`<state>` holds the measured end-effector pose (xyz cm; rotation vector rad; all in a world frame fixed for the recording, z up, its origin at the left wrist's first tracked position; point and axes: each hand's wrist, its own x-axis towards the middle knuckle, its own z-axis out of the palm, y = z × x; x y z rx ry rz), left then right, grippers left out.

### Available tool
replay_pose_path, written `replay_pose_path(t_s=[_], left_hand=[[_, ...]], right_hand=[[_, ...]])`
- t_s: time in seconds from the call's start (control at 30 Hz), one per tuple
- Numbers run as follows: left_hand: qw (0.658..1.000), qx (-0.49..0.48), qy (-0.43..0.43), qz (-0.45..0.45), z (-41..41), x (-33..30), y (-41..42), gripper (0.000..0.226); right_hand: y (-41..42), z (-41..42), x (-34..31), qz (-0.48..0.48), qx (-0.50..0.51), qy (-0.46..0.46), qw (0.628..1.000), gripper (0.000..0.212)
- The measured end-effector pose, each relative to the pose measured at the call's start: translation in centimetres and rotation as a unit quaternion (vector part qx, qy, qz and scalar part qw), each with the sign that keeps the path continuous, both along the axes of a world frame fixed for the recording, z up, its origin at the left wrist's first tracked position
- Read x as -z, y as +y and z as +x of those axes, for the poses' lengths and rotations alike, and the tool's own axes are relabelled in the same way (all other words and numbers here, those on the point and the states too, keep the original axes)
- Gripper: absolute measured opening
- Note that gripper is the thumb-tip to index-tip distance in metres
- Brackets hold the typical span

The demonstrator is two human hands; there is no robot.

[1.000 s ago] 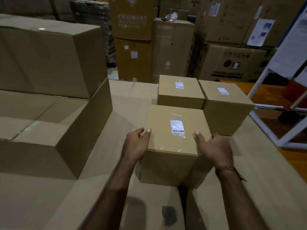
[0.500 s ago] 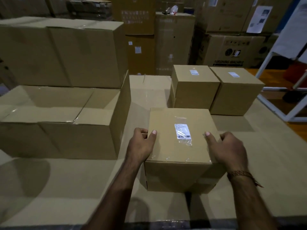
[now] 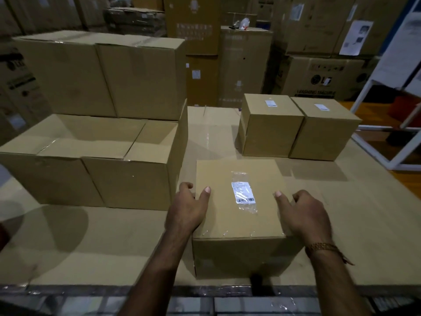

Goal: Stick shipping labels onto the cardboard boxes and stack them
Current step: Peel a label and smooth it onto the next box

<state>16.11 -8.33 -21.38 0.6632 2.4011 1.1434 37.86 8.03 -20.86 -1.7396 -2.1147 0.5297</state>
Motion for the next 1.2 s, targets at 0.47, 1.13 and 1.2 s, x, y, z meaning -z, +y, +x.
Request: replay_pose_path(t_s=[0.47,1.13,1.2], left_hand=[[0.962,0.169,0.212,-0.025,4.0,-2.2,3.1,0.061],[0.949,0.179,0.243,-0.091,3.3,-1.2,3.1,0.091],[0.949,0.179,0.242,-0.093,3.3,-1.1,3.1,0.092]], right_hand=[[0.8,-5.3,-4.0,0.055,-0.231,0.12,0.964,0.029],[2.6,-8.5,-0.2,0.156,-0.249,0.074,0.953,0.009],[2.7,-8.6,-0.2,0.157,-0.249,0.071,0.953,0.008]])
